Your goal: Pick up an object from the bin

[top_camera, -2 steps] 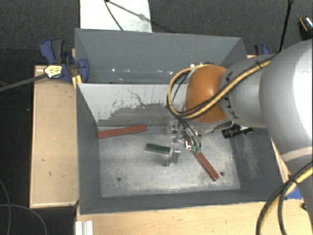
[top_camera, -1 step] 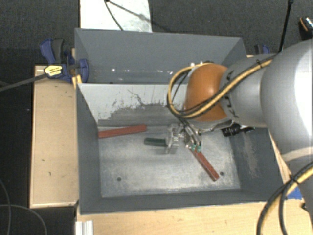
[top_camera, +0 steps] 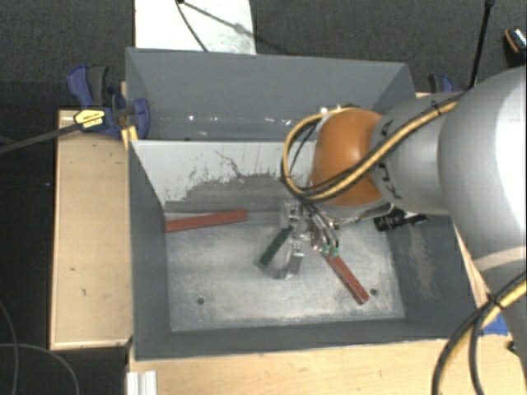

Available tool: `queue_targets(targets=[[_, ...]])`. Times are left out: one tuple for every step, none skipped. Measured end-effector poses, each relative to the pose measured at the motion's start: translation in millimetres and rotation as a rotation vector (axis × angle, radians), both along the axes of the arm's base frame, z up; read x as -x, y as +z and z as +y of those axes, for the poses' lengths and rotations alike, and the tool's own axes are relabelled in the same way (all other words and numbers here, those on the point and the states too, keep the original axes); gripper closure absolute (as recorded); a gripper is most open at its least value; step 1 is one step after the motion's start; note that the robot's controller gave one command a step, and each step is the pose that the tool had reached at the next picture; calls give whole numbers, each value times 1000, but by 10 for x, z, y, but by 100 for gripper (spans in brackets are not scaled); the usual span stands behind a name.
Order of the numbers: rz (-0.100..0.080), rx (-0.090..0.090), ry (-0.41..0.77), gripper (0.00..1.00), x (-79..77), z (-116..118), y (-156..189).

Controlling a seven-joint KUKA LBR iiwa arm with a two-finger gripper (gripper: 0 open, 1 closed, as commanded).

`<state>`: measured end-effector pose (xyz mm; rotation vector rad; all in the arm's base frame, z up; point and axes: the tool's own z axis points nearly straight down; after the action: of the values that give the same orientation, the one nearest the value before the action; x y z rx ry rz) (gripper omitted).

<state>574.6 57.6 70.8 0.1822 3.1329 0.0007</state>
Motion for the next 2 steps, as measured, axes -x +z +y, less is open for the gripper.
queue_targets(targets=[[-2, 1, 2, 100, -8, -4, 11], [-4, -3, -238, 100, 195, 221, 1416]])
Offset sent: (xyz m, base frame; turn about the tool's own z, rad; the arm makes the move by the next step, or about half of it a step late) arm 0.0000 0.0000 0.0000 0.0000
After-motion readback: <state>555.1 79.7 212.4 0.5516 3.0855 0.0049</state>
